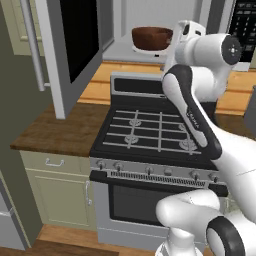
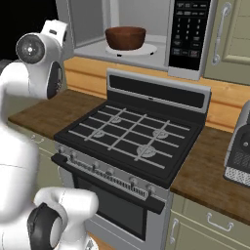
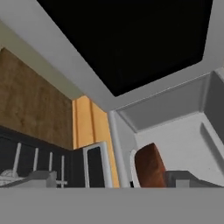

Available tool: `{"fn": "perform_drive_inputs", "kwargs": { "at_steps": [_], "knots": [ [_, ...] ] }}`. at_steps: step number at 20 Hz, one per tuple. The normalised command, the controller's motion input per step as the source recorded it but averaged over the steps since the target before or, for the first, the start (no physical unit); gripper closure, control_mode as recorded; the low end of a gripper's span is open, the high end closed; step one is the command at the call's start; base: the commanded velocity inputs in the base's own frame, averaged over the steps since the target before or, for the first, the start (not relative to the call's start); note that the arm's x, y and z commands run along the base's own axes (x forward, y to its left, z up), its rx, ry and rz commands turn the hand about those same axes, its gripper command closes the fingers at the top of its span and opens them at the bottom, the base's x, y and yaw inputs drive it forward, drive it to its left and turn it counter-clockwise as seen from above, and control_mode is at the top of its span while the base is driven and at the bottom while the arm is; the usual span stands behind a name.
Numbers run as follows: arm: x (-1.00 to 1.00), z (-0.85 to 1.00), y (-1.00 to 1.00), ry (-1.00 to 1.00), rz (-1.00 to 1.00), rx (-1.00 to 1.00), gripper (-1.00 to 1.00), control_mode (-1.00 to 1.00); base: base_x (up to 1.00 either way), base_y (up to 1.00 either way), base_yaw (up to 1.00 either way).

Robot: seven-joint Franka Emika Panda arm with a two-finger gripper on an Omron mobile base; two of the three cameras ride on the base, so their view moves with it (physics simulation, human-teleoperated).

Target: Pick the garlic from the sink and place it in the bowl. Then pick the bowl and place it in the microwave. Then close the microwave door and press the start button.

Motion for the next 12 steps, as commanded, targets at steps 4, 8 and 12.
{"fn": "perform_drive_inputs", "kwargs": {
  "at_steps": [4,8,12],
  "knots": [
    [-1.0,-0.05,0.54,0.08,0.0,0.0,-1.0,-1.0,0.0,0.0,0.0],
    [-1.0,-0.2,0.62,0.0,0.0,0.0,-1.0,-1.0,0.0,0.0,0.0],
    [-1.0,-0.44,0.65,-0.02,0.01,0.0,-1.0,-1.0,0.0,0.0,0.0]
  ]
}}
